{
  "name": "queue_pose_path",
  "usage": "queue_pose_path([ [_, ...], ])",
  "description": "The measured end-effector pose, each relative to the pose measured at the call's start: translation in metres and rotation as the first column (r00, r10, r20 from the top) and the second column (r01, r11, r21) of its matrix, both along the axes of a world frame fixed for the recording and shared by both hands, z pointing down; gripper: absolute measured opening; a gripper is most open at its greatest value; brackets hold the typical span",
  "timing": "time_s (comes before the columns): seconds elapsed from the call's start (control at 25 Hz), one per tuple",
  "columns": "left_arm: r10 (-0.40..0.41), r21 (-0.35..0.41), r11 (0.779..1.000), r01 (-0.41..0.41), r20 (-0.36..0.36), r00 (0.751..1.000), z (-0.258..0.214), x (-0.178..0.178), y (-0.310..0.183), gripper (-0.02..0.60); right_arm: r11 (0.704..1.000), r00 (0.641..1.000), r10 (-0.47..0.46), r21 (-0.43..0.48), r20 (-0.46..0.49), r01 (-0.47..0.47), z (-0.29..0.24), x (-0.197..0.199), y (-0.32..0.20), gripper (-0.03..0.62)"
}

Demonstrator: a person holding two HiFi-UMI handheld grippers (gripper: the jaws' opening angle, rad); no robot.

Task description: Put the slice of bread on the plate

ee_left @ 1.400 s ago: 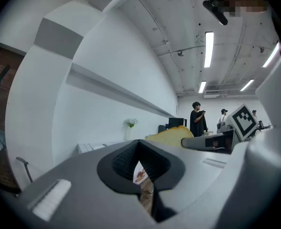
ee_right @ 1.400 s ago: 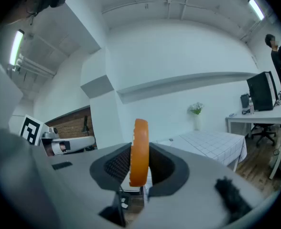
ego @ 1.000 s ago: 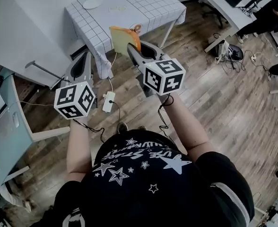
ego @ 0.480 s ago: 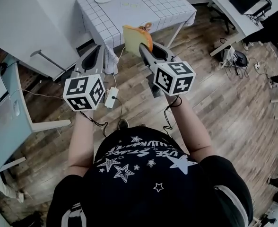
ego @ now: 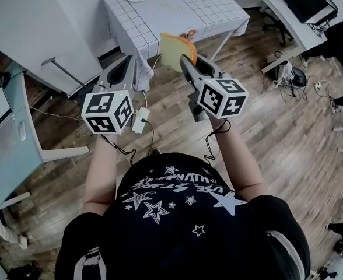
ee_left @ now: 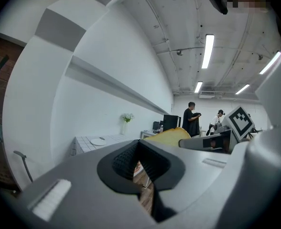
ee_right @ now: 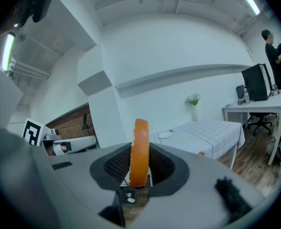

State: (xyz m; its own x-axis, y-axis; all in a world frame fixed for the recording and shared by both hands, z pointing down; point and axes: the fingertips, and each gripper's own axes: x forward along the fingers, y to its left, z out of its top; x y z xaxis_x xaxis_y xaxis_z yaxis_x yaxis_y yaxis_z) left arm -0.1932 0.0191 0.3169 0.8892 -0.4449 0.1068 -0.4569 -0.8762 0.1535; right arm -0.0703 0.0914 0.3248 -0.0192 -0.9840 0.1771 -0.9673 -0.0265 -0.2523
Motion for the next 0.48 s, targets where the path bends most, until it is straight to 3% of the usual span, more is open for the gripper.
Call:
queue_pose_path([
  [0.48,0.057,-0.031,0.998,-0.057,-0.009,0.998,0.012,0.002,-0.021,0.009,0.997,0.998,0.068,-0.041,0.013,-0.068,0.013,0.005,0.003,0.097],
])
